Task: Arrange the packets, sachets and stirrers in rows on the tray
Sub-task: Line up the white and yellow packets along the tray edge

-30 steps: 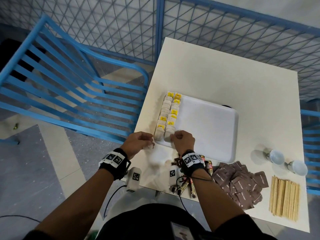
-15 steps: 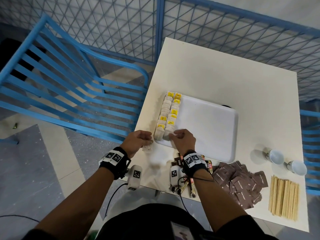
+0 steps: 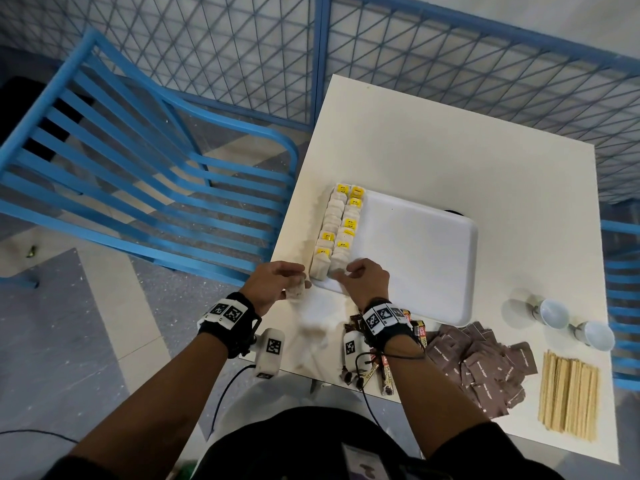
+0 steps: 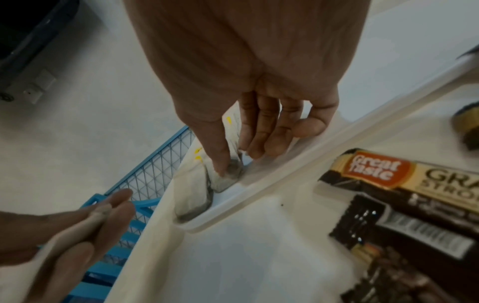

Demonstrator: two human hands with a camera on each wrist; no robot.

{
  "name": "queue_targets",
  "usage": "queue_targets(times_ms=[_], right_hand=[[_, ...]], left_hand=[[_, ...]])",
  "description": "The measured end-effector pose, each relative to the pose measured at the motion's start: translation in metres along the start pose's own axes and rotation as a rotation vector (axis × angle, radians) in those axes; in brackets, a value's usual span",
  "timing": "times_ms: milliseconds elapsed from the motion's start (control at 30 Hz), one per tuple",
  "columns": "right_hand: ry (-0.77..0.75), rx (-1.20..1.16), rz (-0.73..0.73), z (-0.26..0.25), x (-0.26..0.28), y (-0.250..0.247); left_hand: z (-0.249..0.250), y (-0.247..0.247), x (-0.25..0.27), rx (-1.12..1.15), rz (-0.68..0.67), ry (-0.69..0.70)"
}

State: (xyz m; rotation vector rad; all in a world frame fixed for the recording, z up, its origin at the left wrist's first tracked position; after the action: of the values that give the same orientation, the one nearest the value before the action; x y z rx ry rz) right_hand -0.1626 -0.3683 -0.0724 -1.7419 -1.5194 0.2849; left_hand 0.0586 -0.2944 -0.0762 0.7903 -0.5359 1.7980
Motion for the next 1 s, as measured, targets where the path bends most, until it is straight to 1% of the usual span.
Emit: queue_targets(times_ms=[100,167,200,233,333,367,433,467,533,600,667,733,800,867,933,1000], right_hand=[[-0.030,-0.017,0.095,-0.005,0.004,-0.016],[-0.057,-0.063,0.101,-0.012,0.010,-0.019],[-0.071,-0.088,0.060,-0.018,0.013,-0.015],[-0.086,-0.101,-0.014,-0.022,0.018,-0.007],[-0.140,-0.104,-0.300,-0.039,0.034,0.026],[-0.161,-0.108,-0.368,-0.044,0.040,0.033],[-0.192,-0.112,-0.434,-0.050,0.047,0.040],[-0.193,-0.129,-0.440,-0.051,0.049,0.040],[-0.145,-0.212,-0.421,-0.050,0.047,0.037],[-0.107,-0.274,-0.364,-0.049,0.042,0.031],[-0.108,-0.282,-0.298,-0.051,0.038,0.024],[-0.150,-0.284,-0.260,-0.056,0.036,0.020],[-0.242,-0.257,-0.241,-0.064,0.037,0.016],[-0.332,-0.222,-0.213,-0.072,0.039,0.012],[-0.352,-0.203,-0.202,-0.076,0.039,0.009],[-0.325,-0.171,-0.206,-0.074,0.039,0.008]], left_hand=[[0.004,0.002,0.001,0.070,-0.011,-0.004],[0.007,0.004,0.002,0.143,-0.022,-0.012],[0.010,0.006,0.002,0.173,-0.029,-0.009],[0.012,0.008,0.002,0.197,-0.031,0.000],[0.022,0.010,0.004,0.253,-0.015,0.032],[0.024,0.010,0.005,0.271,-0.009,0.042],[0.027,0.009,0.007,0.301,0.001,0.056],[0.028,0.008,0.007,0.310,0.008,0.061],[0.026,0.005,0.007,0.306,0.025,0.072],[0.024,0.003,0.008,0.262,0.042,0.085],[0.021,0.002,0.009,0.175,0.053,0.109],[0.018,0.004,0.010,0.095,0.037,0.135],[0.017,0.007,0.013,0.004,0.015,0.156],[0.018,0.009,0.016,-0.129,-0.002,0.209],[0.022,0.010,0.019,-0.188,0.006,0.261],[0.023,0.010,0.022,-0.157,0.028,0.273]])
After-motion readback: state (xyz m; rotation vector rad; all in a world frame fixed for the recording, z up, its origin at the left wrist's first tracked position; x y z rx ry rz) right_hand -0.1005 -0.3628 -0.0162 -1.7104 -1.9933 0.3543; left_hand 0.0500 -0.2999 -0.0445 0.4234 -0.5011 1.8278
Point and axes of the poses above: each hand's wrist, its own x-axis away from the middle knuckle, its own y-axis out of the palm, z = x × y, the point moved 10 cm from there along -x, towards the middle knuckle, and after that the axes turned 13 degrees about z, right-handed, at the moved point
